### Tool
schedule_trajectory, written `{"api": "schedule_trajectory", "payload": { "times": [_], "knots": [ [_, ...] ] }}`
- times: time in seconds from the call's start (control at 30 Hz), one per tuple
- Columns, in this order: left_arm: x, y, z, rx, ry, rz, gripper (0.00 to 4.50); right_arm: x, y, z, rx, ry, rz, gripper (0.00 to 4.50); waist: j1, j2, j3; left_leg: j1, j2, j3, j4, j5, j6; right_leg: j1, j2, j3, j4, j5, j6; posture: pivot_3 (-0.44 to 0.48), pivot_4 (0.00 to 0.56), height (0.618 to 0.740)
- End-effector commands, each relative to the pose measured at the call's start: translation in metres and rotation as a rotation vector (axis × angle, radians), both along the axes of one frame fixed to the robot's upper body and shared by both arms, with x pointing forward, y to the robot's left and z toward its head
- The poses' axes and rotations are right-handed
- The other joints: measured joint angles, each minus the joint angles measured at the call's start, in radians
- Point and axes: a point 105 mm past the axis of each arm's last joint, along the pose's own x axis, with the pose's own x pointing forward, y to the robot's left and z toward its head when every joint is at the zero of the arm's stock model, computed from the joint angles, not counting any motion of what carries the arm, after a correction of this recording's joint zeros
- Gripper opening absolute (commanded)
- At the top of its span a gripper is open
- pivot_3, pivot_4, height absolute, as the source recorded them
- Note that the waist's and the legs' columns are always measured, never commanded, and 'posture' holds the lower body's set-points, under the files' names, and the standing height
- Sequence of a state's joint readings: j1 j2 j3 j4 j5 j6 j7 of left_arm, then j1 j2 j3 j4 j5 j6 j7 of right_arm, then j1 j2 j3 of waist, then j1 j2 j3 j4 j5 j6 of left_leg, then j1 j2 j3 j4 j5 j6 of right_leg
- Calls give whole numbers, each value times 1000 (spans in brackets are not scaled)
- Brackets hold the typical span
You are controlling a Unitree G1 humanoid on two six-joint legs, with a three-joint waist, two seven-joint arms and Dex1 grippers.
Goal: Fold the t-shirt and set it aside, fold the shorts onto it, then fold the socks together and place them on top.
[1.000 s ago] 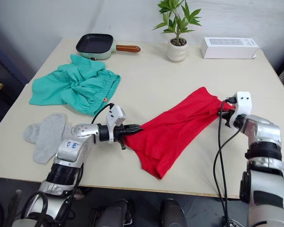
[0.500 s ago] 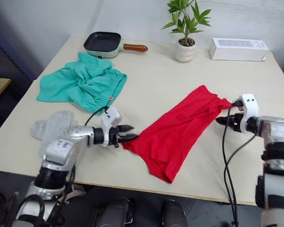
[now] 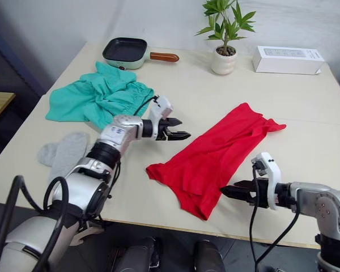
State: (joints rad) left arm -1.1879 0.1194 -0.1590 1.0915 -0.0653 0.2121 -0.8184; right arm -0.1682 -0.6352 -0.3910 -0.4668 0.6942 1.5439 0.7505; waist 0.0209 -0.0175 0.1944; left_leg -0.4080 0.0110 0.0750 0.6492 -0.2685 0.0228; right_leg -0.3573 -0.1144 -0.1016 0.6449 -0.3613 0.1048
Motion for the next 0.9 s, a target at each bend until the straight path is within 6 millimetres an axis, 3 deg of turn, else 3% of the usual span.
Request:
{"api": "schedule_trajectory", "payload": {
  "times": [0.03, 0.13, 0.2, 0.27, 0.6, 0.77, 0.9],
  "knots": [
    [1, -17, 3, 26, -48, -10, 3873, -13, 14, -20, -27, 87, 29, 4463, -2, -1, 0, 0, 0, 0, 0, 0, 0, 0, 0, 0, 0, 0, 0, 0, 150, 740],
    [-1, -27, -4, 46, -37, -7, 3873, -13, 24, -19, 4, 84, 48, 4463, -5, -4, -2, 1, 1, 0, 0, 0, -1, 0, 0, 0, -1, 0, 0, 0, 150, 740],
    [-3, -32, -8, 38, -14, 0, 3873, -15, 34, -18, 30, 82, 79, 4102, -10, -5, -2, 2, 1, 0, 0, 1, -1, 0, 0, 1, -1, 0, 0, 0, 150, 740],
    [-4, -36, -10, 2, 30, 11, 3314, -18, 42, -20, 41, 84, 101, 3632, -15, -5, -2, 2, 2, 0, 0, 1, -1, -1, 0, 1, -1, 0, 0, 0, 150, 740],
    [0, -28, -21, 10, 61, 85, 176, -14, 53, -26, 56, 66, 70, 146, -22, -5, -2, 1, 1, 0, -1, 1, -2, -2, 0, 1, 1, 0, 0, 0, 150, 740],
    [2, -24, -22, -8, 52, 106, 81, -6, 48, -23, 53, 40, 50, 65, -22, -5, -2, 1, 1, 0, -1, 1, -2, -2, 0, 1, 1, 0, 0, 0, 150, 740],
    [11, -11, -17, -27, -1, 174, 81, 8, 31, -19, 22, 5, 10, 65, -23, -5, -2, 1, 1, 0, 0, 1, -1, -2, -1, 1, 0, 0, 0, 0, 150, 740]
  ]
}}
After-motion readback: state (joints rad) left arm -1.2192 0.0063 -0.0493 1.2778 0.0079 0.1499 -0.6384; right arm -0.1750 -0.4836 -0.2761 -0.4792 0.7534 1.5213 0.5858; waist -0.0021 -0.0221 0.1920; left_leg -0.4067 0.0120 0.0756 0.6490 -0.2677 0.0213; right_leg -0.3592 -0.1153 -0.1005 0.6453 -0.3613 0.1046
